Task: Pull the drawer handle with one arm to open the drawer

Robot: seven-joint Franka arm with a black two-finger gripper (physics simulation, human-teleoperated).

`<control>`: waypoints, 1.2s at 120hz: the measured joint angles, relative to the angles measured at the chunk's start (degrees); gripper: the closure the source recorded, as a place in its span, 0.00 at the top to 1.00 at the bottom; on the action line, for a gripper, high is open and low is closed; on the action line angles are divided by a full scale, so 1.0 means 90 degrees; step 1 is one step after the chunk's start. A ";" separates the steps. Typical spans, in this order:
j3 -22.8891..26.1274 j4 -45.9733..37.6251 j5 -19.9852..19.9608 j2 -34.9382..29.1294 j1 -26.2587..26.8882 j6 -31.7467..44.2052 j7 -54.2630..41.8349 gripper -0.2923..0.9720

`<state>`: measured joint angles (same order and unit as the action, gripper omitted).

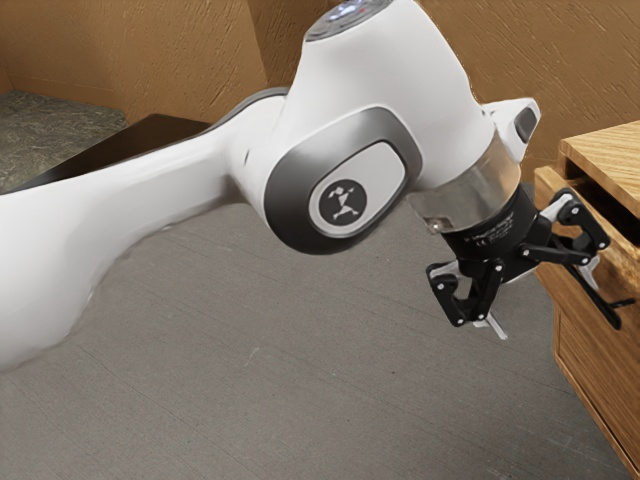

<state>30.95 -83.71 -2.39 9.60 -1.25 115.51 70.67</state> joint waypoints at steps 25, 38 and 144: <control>-0.0185 -0.0486 -0.0158 -0.0468 -0.0082 0.0059 0.0024 0.77; -0.0211 -0.0717 -0.0248 -0.0652 -0.0040 0.0122 0.0032 0.77; -0.3078 -0.2724 -0.0671 -0.2535 0.2258 0.0407 0.0053 0.77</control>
<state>3.24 -108.23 -8.43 -13.21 19.08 119.17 71.14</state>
